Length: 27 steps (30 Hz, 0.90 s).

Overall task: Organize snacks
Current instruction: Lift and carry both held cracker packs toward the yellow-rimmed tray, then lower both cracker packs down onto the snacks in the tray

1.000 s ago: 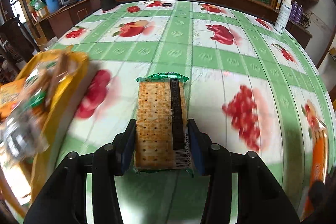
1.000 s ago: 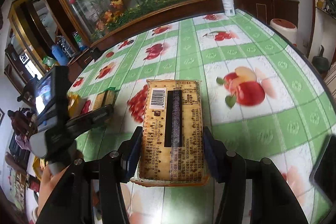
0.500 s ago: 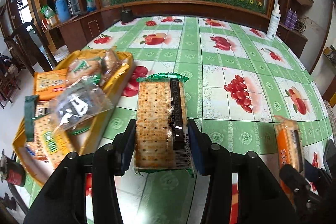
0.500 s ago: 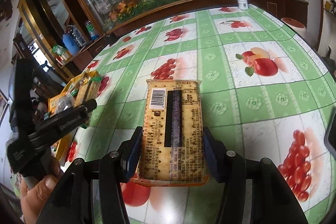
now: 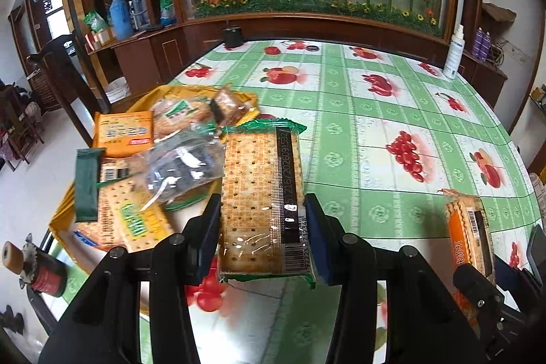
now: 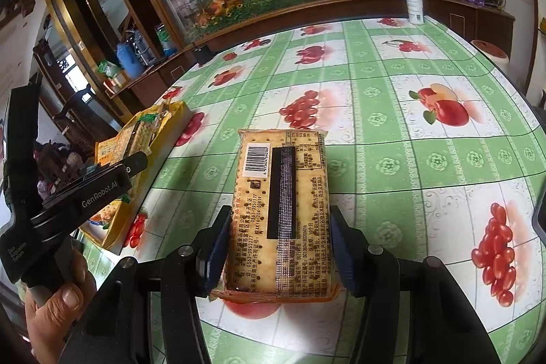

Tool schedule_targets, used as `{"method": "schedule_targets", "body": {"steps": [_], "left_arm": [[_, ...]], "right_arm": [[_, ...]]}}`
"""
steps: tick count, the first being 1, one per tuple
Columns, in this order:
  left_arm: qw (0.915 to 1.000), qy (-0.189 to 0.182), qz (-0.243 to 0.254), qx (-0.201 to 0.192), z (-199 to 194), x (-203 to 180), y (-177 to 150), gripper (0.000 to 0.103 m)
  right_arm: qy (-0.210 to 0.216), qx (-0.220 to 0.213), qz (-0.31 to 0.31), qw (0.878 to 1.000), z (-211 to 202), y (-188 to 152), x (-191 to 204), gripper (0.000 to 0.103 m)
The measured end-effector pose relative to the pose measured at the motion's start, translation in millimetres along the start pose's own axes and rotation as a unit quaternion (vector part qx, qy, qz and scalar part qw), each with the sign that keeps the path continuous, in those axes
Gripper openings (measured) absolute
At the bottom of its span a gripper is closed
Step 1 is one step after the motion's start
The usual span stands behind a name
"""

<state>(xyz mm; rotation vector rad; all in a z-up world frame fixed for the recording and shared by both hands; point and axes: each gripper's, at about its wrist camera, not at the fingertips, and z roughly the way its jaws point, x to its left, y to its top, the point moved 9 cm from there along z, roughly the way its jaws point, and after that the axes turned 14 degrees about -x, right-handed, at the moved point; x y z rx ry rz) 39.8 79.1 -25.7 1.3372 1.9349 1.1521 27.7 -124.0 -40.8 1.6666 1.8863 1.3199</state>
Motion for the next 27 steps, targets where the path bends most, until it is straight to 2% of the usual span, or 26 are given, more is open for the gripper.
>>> {"method": "schedule_targets", "body": {"steps": [17, 27], "left_arm": [[0.9974, 0.055, -0.046, -0.006, -6.9, 90.8, -3.5, 0.045], [0.9935, 0.084, -0.076, 0.003, 3.7, 137.5, -7.9, 0.045]], "right_arm": [[0.063, 0.024, -0.055, 0.996, 20.7, -11.1, 80.9, 0.055], [0.11, 0.028, -0.083, 0.99, 45.0, 0.5, 144.4, 0.055]]}}
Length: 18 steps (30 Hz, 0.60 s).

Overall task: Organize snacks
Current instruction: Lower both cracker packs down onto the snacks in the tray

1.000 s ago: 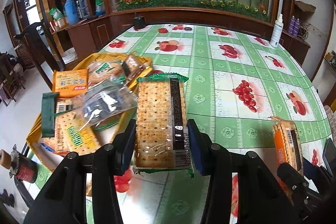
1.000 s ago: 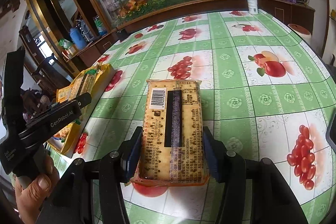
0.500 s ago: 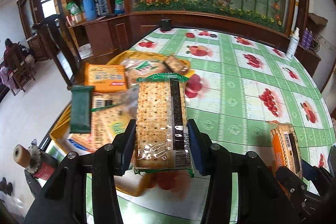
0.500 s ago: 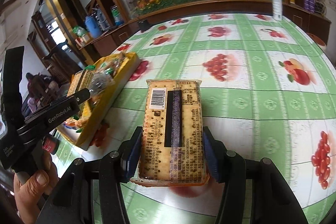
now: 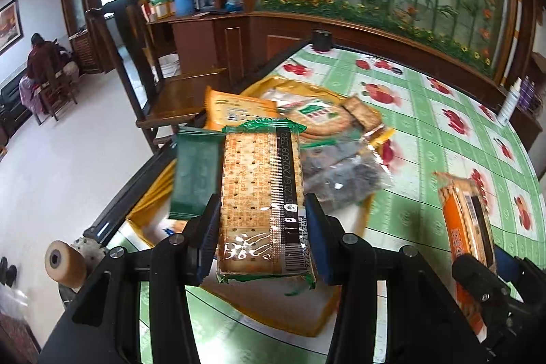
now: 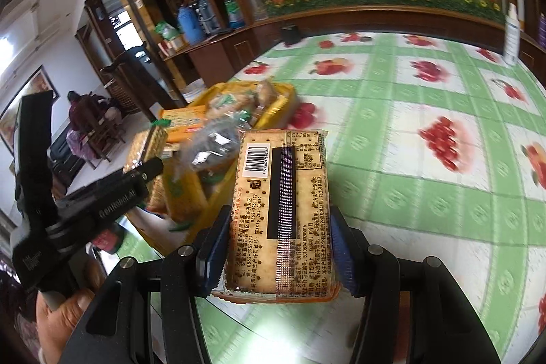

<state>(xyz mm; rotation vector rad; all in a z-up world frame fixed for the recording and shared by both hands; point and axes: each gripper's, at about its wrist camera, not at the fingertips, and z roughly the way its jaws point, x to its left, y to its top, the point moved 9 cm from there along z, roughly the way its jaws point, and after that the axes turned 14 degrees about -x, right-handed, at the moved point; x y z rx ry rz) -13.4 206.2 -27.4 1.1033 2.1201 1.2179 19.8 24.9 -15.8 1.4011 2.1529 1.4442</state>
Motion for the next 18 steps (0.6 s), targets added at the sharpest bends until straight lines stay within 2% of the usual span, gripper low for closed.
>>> {"method": "schedule_targets", "body": {"steps": [10, 18], "left_arm": [[0.9997, 0.015, -0.015, 0.013, 16.7, 24.3, -3.6, 0.045], [0.9993, 0.02, -0.021, 0.022, 29.0, 36.1, -5.0, 0.045]], "right_arm": [[0.034, 0.008, -0.024, 0.999, 38.8, 19.0, 45.2, 0.055], [0.041, 0.015, -0.027, 0.999, 64.2, 27.0, 54.8, 0.055]]}}
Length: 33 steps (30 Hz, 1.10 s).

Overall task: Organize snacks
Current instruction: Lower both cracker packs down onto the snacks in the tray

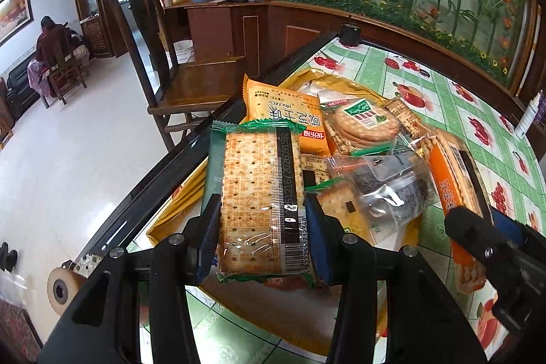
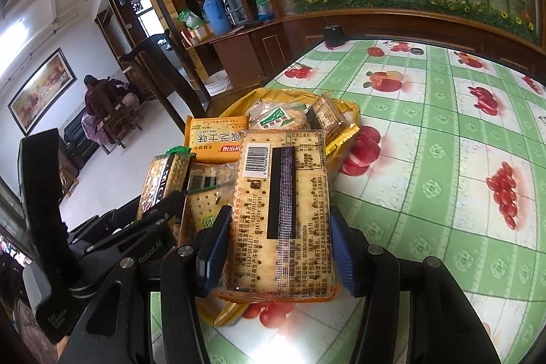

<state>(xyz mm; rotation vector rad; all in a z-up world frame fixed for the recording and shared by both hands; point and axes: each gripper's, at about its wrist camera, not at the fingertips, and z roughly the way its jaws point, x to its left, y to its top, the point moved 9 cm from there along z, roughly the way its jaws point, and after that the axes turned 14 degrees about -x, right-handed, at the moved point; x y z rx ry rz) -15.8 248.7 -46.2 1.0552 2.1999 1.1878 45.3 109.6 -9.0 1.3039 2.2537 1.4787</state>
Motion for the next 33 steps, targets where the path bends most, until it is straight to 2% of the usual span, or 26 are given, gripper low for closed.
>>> {"method": "schedule_targets", "body": {"steps": [12, 20, 33], "left_arm": [[1.0, 0.004, 0.003, 0.003, 10.1, 3.8, 3.6, 0.046], [1.0, 0.001, 0.003, 0.008, 18.1, 1.6, 9.0, 0.046], [0.9999, -0.002, 0.01, 0.013, 26.3, -1.3, 12.9, 0.046]], "right_arm": [[0.002, 0.003, -0.002, 1.0, 31.0, 17.8, -0.8, 0.055], [0.001, 0.013, 0.004, 1.0, 69.6, 32.9, -6.6, 0.055], [0.017, 0.018, -0.018, 1.0, 106.5, 50.4, 20.0, 0.055]]}}
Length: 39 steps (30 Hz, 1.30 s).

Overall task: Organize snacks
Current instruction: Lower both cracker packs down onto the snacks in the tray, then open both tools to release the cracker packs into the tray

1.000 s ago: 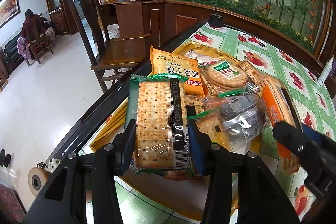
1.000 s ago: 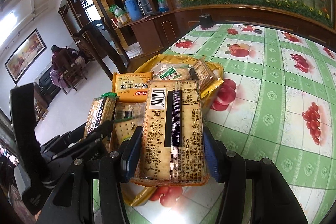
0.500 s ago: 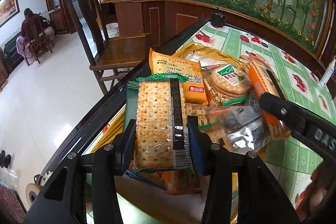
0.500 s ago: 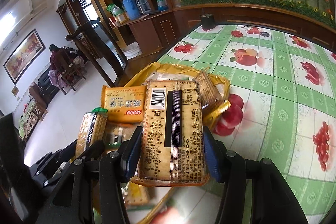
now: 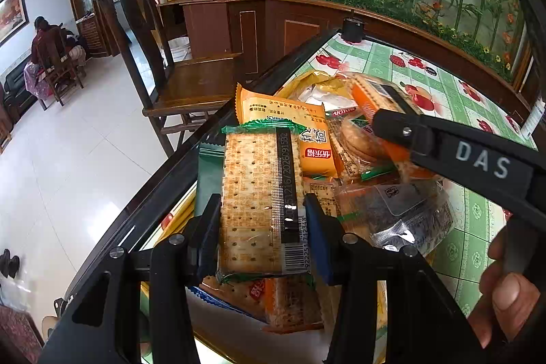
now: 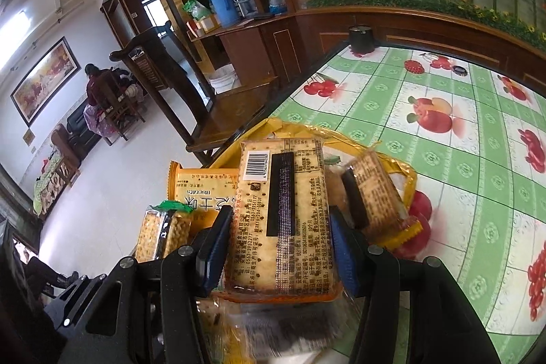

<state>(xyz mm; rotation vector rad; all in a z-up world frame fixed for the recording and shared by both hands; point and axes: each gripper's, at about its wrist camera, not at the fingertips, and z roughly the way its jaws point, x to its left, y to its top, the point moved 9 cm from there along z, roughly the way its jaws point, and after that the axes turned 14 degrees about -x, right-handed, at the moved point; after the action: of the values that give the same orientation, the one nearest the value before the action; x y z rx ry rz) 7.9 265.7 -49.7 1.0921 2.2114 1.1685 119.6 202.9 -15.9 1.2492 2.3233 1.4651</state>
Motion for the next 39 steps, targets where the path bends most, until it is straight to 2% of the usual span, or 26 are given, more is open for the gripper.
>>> {"method": "schedule_targets", "body": {"steps": [9, 18, 28, 39], "left_arm": [[1.0, -0.003, 0.001, 0.0, 2.9, -0.6, 0.1, 0.046], [0.9998, -0.022, -0.004, 0.001, 4.4, -2.3, -1.5, 0.046], [0.9998, -0.02, 0.002, -0.004, 1.7, -4.1, -2.5, 0.046], [0.9998, -0.02, 0.0, -0.004, -0.3, -3.0, -2.1, 0.046]], "right_arm": [[-0.005, 0.003, -0.003, 1.0, 10.8, -0.5, 3.1, 0.055], [-0.01, 0.008, -0.001, 1.0, 19.2, -0.7, 0.7, 0.055], [-0.009, 0.009, -0.002, 1.0, 21.3, -0.7, 1.9, 0.056], [-0.004, 0.005, 0.004, 1.0, 17.9, 2.5, 1.2, 0.06]]}}
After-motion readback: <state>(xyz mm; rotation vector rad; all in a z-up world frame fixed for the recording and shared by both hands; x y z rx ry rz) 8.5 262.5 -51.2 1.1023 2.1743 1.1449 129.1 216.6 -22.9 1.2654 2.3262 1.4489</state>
